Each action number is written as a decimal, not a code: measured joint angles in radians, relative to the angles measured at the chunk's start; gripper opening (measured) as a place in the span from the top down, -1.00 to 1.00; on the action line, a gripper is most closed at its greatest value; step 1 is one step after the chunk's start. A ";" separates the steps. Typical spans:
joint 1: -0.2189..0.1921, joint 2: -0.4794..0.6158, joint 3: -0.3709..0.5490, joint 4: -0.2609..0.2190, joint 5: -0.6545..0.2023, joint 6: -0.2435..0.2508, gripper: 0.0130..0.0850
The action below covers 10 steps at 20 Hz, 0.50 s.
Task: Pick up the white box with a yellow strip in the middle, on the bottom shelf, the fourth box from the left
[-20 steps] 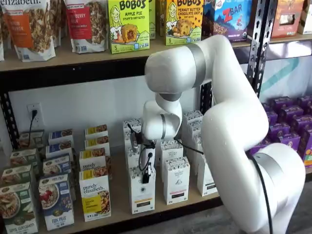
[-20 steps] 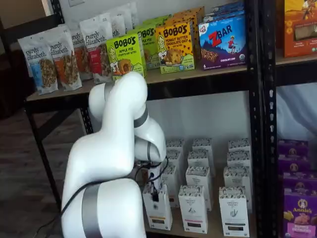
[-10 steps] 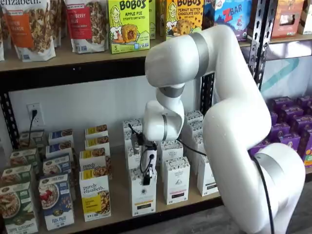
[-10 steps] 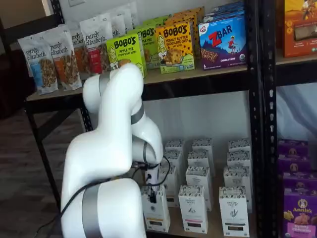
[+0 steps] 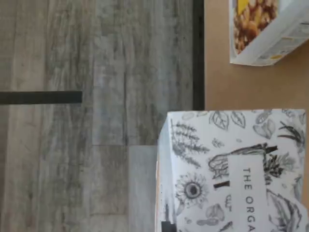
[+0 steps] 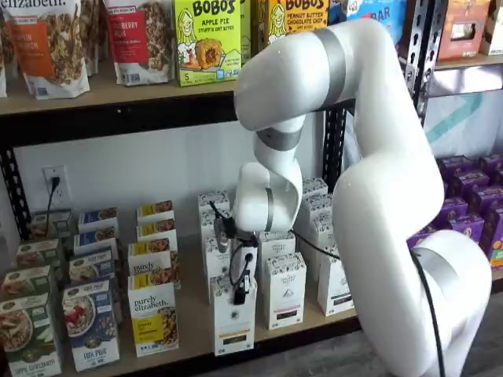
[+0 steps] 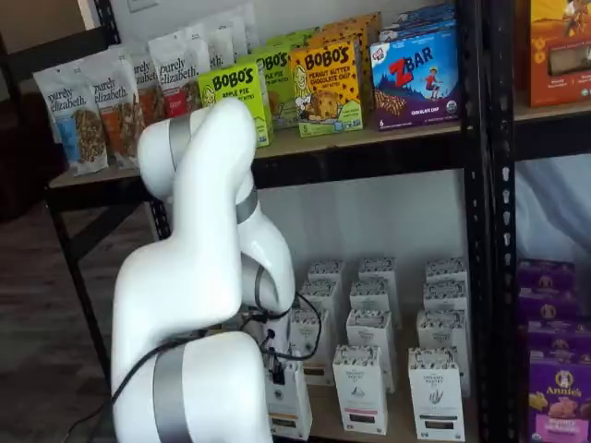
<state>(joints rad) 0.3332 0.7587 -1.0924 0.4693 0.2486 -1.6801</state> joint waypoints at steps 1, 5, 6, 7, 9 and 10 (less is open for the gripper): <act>0.005 -0.011 0.016 0.013 -0.006 -0.008 0.11; 0.025 -0.055 0.081 0.047 -0.034 -0.024 0.11; 0.029 -0.066 0.097 0.048 -0.040 -0.022 0.11; 0.034 -0.077 0.114 0.051 -0.045 -0.021 0.11; 0.040 -0.096 0.138 0.052 -0.052 -0.016 0.11; 0.042 -0.106 0.150 0.051 -0.053 -0.013 0.11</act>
<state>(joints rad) 0.3757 0.6527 -0.9422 0.5203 0.1955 -1.6932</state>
